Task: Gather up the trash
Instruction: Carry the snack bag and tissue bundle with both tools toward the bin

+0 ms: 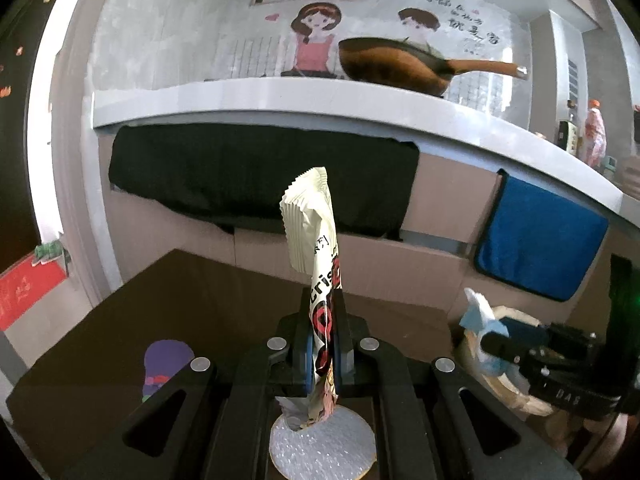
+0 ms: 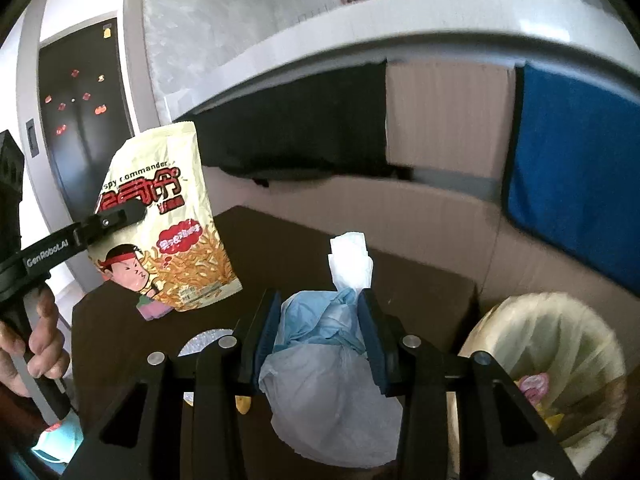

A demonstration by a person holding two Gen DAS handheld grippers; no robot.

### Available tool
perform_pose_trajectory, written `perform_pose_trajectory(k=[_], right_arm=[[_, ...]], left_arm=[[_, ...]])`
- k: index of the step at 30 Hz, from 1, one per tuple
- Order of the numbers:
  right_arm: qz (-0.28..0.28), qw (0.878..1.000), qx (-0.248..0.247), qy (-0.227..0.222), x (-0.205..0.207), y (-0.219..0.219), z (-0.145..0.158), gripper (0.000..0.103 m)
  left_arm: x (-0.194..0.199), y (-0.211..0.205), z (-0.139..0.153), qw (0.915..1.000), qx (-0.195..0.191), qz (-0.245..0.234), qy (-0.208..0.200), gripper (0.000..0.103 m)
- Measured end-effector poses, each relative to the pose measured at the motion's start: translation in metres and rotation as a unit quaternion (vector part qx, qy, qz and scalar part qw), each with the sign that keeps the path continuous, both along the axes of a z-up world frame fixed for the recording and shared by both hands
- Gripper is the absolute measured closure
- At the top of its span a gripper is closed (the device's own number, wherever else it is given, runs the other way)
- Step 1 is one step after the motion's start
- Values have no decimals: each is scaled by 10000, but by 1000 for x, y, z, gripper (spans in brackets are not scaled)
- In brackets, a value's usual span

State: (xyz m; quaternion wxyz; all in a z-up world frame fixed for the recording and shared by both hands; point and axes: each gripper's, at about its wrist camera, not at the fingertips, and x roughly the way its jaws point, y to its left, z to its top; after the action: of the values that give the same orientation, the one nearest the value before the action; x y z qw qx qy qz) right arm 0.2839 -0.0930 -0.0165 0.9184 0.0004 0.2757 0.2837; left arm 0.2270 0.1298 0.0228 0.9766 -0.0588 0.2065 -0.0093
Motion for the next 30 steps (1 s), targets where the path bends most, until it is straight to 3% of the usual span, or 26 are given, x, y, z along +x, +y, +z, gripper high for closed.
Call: perform_pose_trajectory(k=[18,30], right_arm=[[-369,9937,-185,-1038,-43,-39,67,66],[-1026,9836,-241,-1461,-60,-106,95,66]], left_arm=[[-35,-38,33,9987,79,-388,-307,96],[-22,-128,55,9920,247,-1096,-568,96]])
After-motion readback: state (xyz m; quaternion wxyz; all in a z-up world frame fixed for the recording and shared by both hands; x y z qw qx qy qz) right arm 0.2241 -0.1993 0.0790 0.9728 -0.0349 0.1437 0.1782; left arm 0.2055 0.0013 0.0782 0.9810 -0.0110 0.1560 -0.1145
